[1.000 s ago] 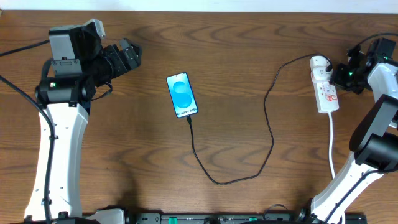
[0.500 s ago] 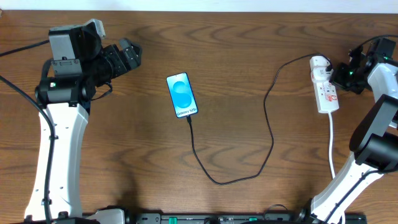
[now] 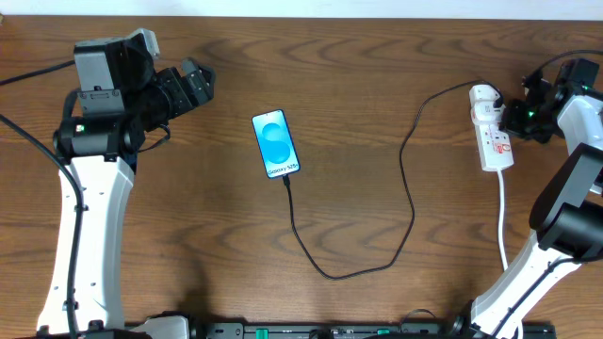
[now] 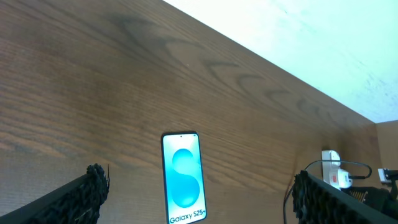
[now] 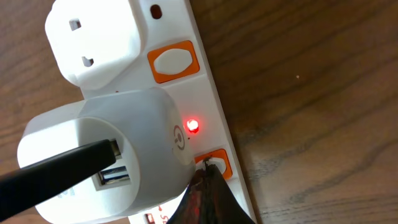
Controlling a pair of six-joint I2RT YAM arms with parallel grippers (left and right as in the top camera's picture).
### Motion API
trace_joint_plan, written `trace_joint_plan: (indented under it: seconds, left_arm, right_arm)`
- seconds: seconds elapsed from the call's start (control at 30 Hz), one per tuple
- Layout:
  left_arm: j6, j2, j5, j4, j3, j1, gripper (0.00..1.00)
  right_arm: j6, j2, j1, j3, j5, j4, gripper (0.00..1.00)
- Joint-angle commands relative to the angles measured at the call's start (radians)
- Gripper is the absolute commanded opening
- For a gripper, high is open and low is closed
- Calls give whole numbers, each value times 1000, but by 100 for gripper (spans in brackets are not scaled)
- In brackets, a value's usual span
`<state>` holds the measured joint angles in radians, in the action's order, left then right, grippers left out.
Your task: Plug charger to phone and switch on socket
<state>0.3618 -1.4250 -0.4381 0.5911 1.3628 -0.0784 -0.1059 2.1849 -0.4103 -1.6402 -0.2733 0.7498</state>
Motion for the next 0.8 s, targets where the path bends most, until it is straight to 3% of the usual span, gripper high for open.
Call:
trace_joint_plan:
  seconds: [0.0,0.43,0.77]
  left_arm:
    - [-10,2,10,0,-1,-5,96]
    - [-10,2,10,0,-1,-5,96]
    - [-10,2,10,0,-1,-5,96]
  right_arm:
    - [-67,60,109,51,-299,26,1]
    - [-1,33,10,-37,-257,10,1]
    - [-122,25,5,-52,-259,3,1]
